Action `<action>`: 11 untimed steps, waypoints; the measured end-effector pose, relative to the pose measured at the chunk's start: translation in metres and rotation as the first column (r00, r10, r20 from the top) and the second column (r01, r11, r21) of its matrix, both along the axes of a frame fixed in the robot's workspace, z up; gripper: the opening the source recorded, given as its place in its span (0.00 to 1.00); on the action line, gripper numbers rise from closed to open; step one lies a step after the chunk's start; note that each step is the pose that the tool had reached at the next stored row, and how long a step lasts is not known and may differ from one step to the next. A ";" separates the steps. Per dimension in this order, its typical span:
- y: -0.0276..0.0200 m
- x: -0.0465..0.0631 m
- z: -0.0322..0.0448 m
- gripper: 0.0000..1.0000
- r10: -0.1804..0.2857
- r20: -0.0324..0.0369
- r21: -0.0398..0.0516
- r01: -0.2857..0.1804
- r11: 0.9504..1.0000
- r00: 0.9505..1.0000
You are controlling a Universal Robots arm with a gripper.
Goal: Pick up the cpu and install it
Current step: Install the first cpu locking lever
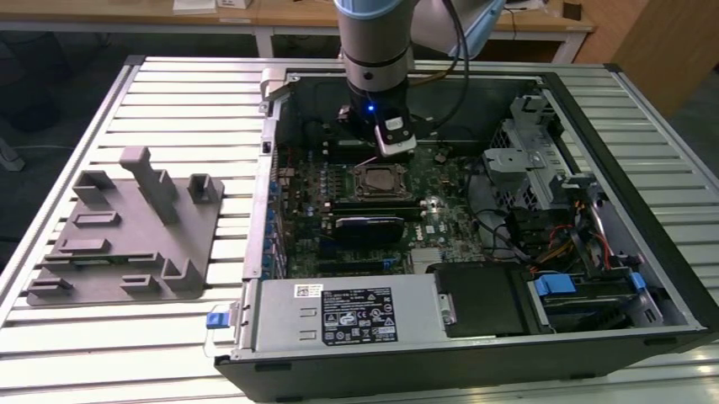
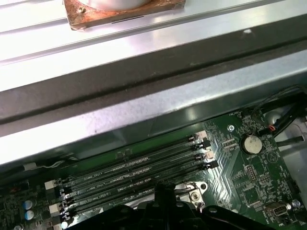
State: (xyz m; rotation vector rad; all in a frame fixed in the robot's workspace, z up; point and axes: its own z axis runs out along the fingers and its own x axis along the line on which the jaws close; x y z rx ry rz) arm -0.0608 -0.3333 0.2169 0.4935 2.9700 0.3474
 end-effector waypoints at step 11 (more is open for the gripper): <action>0.0029 0.000 -0.0050 0.11 -0.013 0.008 0.000 0.013 1.000 1.000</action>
